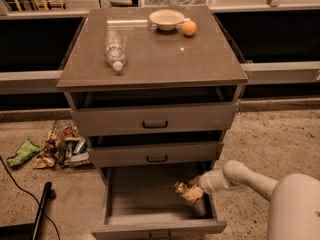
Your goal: Place orange can into bottom drawer
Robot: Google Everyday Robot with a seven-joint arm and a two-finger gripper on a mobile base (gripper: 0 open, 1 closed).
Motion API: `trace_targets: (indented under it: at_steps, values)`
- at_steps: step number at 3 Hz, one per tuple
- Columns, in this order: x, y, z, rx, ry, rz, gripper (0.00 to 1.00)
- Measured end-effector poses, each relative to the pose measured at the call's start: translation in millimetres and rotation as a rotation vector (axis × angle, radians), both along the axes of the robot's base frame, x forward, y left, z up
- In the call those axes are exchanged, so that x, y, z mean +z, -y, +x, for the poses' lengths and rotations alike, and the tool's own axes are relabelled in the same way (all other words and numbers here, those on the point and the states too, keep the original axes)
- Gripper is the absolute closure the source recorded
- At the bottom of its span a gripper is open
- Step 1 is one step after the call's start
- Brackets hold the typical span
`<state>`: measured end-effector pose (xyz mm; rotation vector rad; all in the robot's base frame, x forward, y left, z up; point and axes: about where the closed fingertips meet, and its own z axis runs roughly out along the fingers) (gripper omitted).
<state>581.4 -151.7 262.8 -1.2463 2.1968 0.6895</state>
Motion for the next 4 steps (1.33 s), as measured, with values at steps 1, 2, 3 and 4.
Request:
trace_targets:
  at_steps: [1, 2, 3, 4]
  values:
    - [-17, -2, 4, -0.008, -0.023, 0.011, 1.0]
    - [-33, -8, 12, -0.025, -0.035, 0.028, 1.0]
    - [-40, -12, 13, -0.026, -0.041, 0.032, 1.0]
    - [-51, -17, 15, -0.021, -0.061, 0.039, 1.0]
